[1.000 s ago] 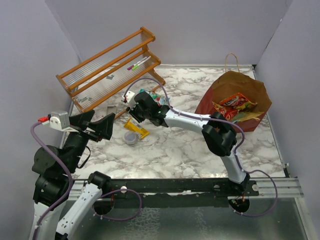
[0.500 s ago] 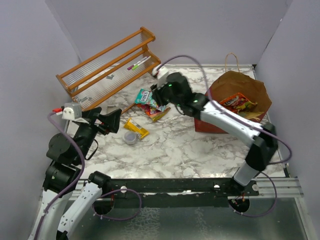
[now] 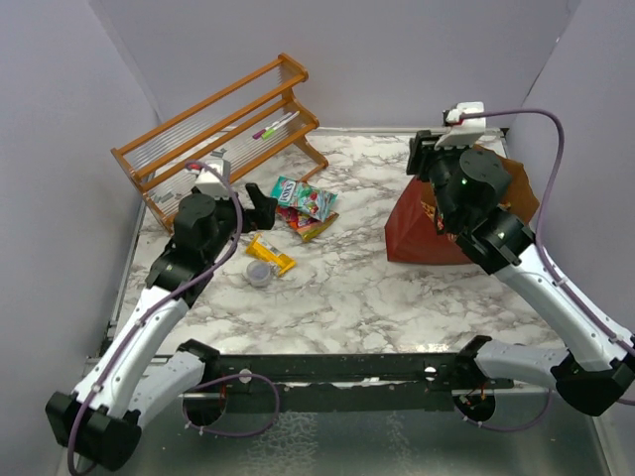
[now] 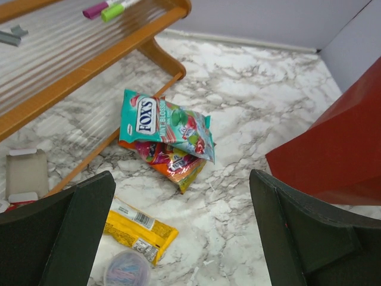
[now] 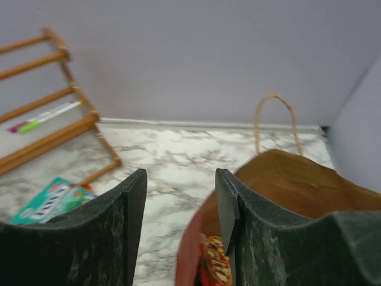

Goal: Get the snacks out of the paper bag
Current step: Take out the snack from the paper bag.

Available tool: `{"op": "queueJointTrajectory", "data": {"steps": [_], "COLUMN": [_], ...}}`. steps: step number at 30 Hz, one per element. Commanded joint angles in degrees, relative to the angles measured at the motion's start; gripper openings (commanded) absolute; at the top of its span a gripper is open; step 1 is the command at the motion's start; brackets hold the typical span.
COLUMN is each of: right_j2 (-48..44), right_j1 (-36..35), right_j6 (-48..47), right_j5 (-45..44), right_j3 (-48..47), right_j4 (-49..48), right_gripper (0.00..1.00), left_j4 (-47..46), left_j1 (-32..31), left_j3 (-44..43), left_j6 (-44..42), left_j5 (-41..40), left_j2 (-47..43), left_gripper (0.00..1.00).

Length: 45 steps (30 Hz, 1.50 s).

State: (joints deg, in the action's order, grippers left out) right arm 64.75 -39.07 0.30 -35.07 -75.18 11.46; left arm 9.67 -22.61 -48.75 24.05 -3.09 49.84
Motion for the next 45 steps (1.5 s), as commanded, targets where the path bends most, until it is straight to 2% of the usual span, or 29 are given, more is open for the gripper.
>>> {"op": "queueJointTrajectory", "data": {"steps": [1, 4, 5, 9, 14, 16, 19, 21, 24, 28, 34, 38, 41, 45], "right_j2": [5.6, 11.1, 13.5, 19.8, 21.6, 20.5, 18.7, 17.9, 18.1, 19.6, 14.7, 15.1, 18.0, 24.2], "right_j1": [6.8, 11.1, 12.3, 16.2, 21.3, 25.1, 31.8, 35.2, 37.6, 39.1, 39.2, 39.2, 39.2, 39.2], "right_j6": [4.0, 8.7, 11.6, 20.5, 33.6, 39.0, 44.7, 47.0, 48.2, 52.7, 48.1, 50.2, 53.3, 58.8], "right_j5": [-7.3, -2.0, -1.3, 0.8, 3.6, 6.0, 10.9, 12.7, 13.2, 13.1, 18.3, 16.1, 13.6, 8.1], "right_j3": [-2.3, -8.8, -12.1, -18.7, -18.6, -16.1, -10.7, -7.3, -4.4, -5.0, 0.7, 1.5, -0.7, -5.1], "right_j4": [9.5, 18.7, 24.4, 35.8, 46.7, 49.2, 49.7, 48.2, 44.7, 43.4, 30.0, 26.6, 28.0, 34.8], "right_gripper": [0.50, 0.50, 0.50, 0.51, 0.55, 0.60, 0.72, 0.75, 0.85, 0.93, 0.95, 0.97, 0.97, 0.95], "left_j4": [-2.4, -0.1, 0.4, 4.1, 6.2, 6.8, 8.5, 8.4, 6.2, 6.1, 6.5, 6.6, 6.6, 6.7], "left_j1": [-0.1, -0.1, -0.1, -0.1, -0.1, -0.1, -0.1, -0.1, -0.1, -0.1, -0.1, -0.1, -0.1, -0.1], "left_j3": [-4.3, -7.4, -8.5, -12.1, -16.8, -19.7, -25.0, -26.7, -26.9, -27.6, -28.1, -28.6, -30.4, -31.1], "left_j6": [2.3, 3.7, 3.3, 2.0, -1.8, -4.0, -7.1, -8.2, -9.0, -10.4, -12.3, -13.6, -14.6, -15.9], "left_j5": [-2.7, -2.4, -1.8, -2.3, -5.1, -5.8, -6.7, -7.9, -8.3, -5.1, -4.3, -4.8, -5.0, -4.9], "left_j2": [8.3, 14.6, 16.3, 21.0, 22.9, 24.6, 28.0, 29.6, 30.6, 30.8, 31.4, 31.8, 32.1, 32.6], "left_gripper": [0.99, 0.99, 0.99, 0.99, 0.99, 0.99, 0.99, 0.99, 0.99, 0.99, 0.99, 0.99, 0.98, 0.98]}}
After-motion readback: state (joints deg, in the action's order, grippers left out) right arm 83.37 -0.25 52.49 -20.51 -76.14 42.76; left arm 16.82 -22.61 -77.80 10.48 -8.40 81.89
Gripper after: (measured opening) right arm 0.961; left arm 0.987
